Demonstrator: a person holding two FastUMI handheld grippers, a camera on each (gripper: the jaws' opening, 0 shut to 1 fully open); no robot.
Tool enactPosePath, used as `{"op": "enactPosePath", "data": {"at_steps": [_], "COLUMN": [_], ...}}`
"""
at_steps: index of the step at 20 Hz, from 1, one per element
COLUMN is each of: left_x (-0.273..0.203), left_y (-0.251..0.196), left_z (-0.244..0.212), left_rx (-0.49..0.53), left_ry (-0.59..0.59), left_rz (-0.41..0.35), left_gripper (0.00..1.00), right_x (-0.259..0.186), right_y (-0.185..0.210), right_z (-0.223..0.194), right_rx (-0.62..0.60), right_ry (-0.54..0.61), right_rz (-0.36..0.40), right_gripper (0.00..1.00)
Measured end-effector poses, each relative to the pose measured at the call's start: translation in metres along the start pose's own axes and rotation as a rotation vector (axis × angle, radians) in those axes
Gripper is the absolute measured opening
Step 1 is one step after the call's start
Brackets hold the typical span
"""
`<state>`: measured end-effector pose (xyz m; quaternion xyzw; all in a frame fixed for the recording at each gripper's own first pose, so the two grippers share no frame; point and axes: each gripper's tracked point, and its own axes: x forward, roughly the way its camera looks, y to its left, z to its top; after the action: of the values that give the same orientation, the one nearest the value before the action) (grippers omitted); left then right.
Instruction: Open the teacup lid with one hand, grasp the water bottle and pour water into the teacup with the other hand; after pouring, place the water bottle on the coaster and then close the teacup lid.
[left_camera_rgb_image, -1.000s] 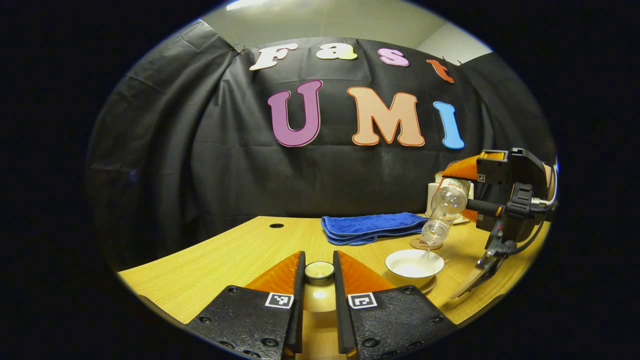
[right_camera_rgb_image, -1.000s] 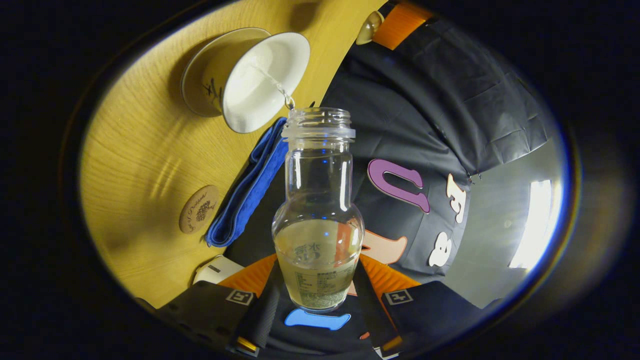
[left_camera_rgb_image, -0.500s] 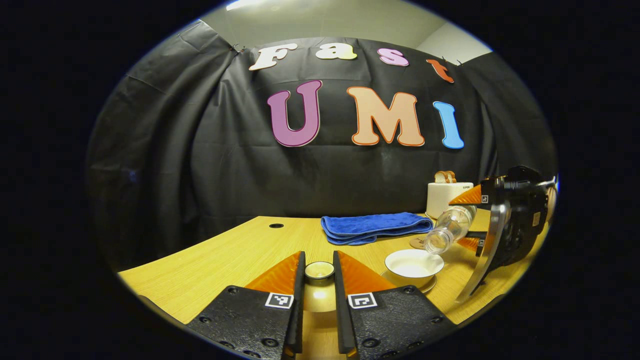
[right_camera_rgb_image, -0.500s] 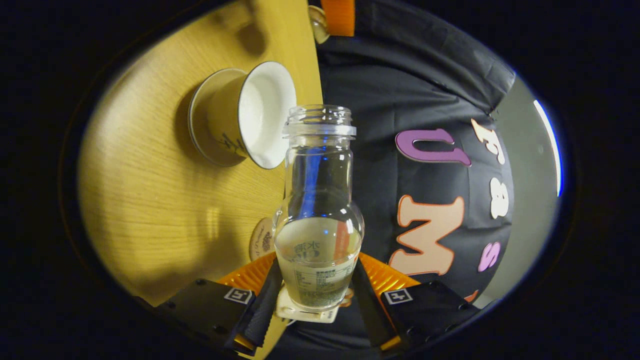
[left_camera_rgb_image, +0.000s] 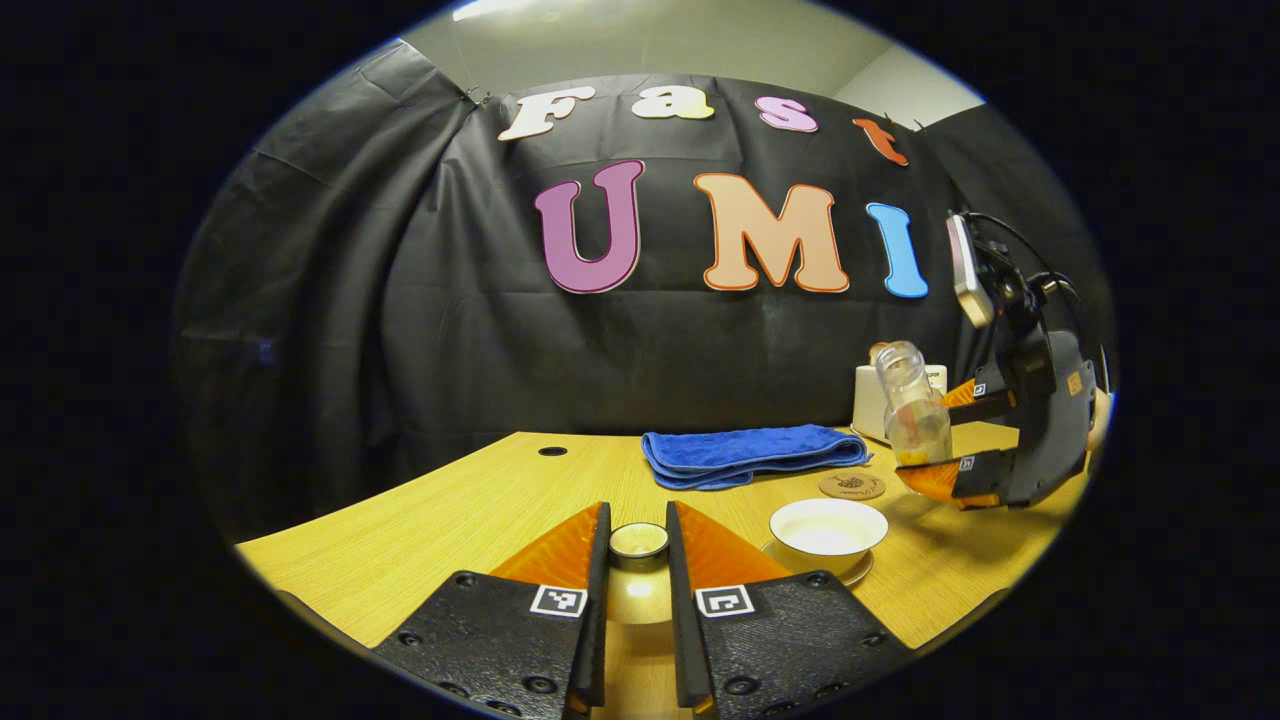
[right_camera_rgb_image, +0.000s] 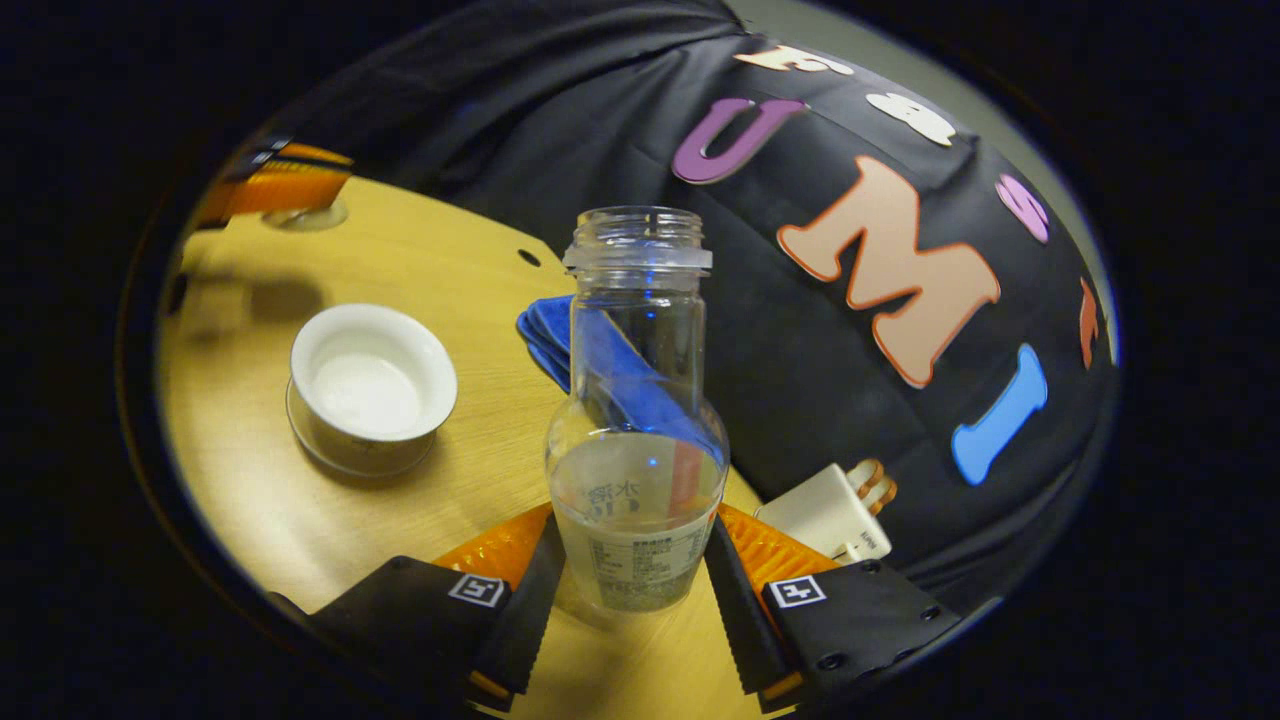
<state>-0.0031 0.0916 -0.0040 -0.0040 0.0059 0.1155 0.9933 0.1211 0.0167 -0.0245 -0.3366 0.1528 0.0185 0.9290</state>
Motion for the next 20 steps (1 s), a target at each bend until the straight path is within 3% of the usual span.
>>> {"op": "enactPosePath", "data": {"at_steps": [6, 11, 15, 20], "left_x": [0.000, 0.000, 0.001, 0.001], "left_y": [0.000, -0.001, -0.001, -0.001], "left_z": [0.000, -0.001, 0.000, 0.000], "left_rx": [0.000, 0.000, 0.000, 0.000], "left_ry": [0.000, 0.000, 0.000, 0.000], "left_rz": [0.000, 0.000, -0.001, -0.002], "left_gripper": [0.25, 0.26, 0.25, 0.25], "right_x": [0.023, 0.060, 0.090, 0.107], "right_y": [-0.030, -0.041, -0.041, -0.035], "right_z": [-0.003, 0.001, -0.005, -0.017], "right_rx": [0.494, 0.749, 0.851, 0.815], "right_ry": [0.004, -0.033, -0.042, -0.002], "right_rz": [-0.002, 0.010, -0.013, -0.043], "right_gripper": [0.81, 0.80, 0.79, 0.80]}}
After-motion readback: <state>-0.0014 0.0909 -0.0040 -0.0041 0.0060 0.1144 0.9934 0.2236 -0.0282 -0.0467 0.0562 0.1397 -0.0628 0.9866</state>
